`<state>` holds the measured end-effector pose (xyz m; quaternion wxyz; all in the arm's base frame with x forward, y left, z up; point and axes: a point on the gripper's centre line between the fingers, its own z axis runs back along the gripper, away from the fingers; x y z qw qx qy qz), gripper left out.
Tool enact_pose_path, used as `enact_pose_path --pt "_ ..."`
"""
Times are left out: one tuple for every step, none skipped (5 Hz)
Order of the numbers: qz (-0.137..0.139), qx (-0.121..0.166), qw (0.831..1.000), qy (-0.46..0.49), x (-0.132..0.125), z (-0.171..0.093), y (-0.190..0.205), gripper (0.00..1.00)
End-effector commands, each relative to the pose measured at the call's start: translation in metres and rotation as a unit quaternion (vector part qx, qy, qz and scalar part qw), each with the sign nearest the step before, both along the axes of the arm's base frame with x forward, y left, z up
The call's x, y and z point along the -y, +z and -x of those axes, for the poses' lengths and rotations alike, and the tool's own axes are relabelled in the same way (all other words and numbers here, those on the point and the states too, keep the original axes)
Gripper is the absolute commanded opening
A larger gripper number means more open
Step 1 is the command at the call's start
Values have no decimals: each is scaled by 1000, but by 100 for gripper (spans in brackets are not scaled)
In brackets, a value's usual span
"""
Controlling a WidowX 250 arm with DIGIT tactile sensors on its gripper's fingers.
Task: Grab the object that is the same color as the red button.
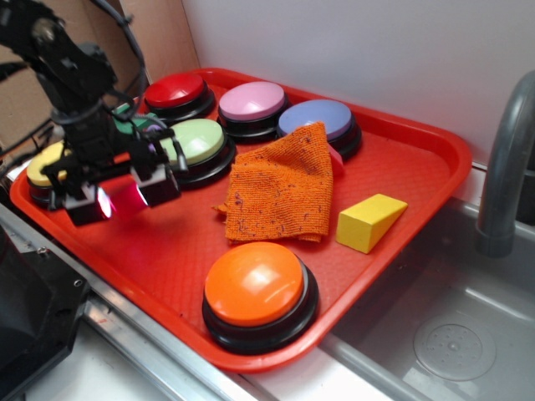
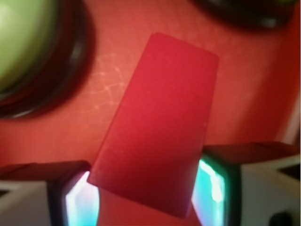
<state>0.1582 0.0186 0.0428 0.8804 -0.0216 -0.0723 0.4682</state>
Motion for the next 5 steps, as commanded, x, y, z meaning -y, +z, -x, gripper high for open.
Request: enact_pose_path --pt "7 -13 978 -207 2 -4 78 0" --pt "29 -36 944 -327 10 0 101 0" --pt "5 -53 903 -426 13 3 113 0" --pt "10 -43 897 -440 14 5 113 0" --pt "-7 -57 905 -421 5 5 118 26"
